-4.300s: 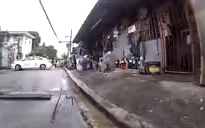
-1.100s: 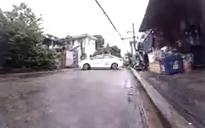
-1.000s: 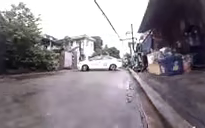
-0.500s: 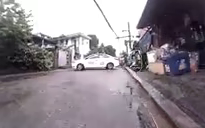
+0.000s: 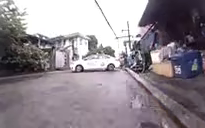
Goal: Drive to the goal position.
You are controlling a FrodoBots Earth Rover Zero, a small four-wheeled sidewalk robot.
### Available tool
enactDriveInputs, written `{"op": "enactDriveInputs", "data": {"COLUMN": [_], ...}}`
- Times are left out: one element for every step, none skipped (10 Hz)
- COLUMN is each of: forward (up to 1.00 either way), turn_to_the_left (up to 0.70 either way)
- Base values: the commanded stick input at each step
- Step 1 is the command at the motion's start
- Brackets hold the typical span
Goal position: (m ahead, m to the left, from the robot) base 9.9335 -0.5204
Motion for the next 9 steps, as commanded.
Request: {"op": "enactDriveInputs", "data": {"forward": [1.0,1.0,1.0,1.0,1.0,1.0,1.0,1.0,1.0], "turn_to_the_left": [-0.16,0.0,0.0,-0.27,-0.16,-0.06,-0.17,0.0,0.0]}}
